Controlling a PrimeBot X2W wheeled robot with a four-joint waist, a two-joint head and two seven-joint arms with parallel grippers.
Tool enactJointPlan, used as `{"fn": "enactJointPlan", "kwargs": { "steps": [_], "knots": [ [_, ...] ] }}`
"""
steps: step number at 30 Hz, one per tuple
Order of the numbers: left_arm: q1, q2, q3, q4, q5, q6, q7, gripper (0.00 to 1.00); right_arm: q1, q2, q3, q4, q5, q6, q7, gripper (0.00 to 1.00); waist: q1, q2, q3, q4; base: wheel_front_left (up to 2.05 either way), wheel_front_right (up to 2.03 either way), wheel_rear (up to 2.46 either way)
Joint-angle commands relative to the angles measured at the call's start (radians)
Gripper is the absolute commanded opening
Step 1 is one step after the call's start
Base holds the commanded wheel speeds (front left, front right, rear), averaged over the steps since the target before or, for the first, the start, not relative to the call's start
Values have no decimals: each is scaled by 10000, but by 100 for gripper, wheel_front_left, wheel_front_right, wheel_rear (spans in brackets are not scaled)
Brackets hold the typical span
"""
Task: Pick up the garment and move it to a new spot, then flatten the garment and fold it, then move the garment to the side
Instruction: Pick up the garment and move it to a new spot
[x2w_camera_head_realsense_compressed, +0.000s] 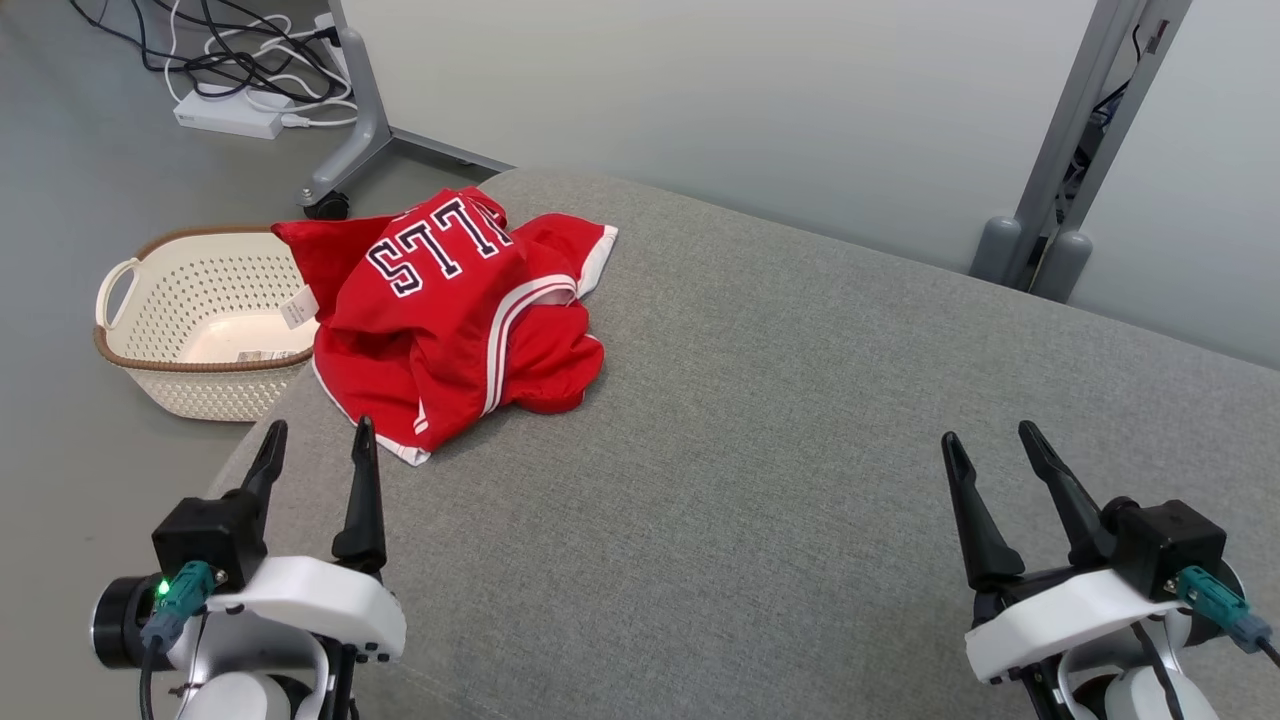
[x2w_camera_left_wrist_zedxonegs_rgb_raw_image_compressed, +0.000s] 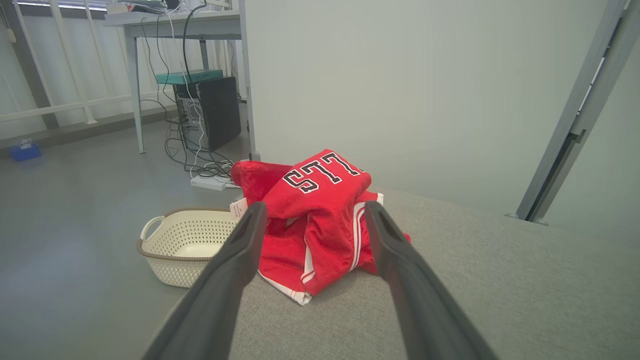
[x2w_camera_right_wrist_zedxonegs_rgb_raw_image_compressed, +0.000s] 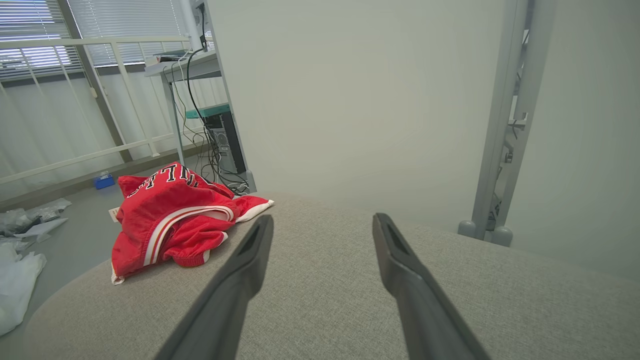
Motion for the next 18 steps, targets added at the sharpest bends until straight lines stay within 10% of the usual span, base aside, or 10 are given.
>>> {"fn": "enactJointPlan", "kwargs": {
  "steps": [1, 9, 18],
  "knots": [
    [-313, 35, 0, -162, -2, -24, 23, 100, -93, -73, -51, 41, 25, 18, -101, 100, 0, 0, -6, -4, 0, 0, 0],
    [-2223, 83, -112, -669, -318, -464, 557, 100, -197, -78, -16, -80, -35, 18, -71, 100, 0, 0, 232, -358, 0, 0, 0],
    [-4741, 672, -159, 2268, -845, -1178, 2442, 100, -596, -75, 97, -150, -219, 18, 22, 100, 0, 0, 968, -1610, 0, 0, 0]
  ]
}}
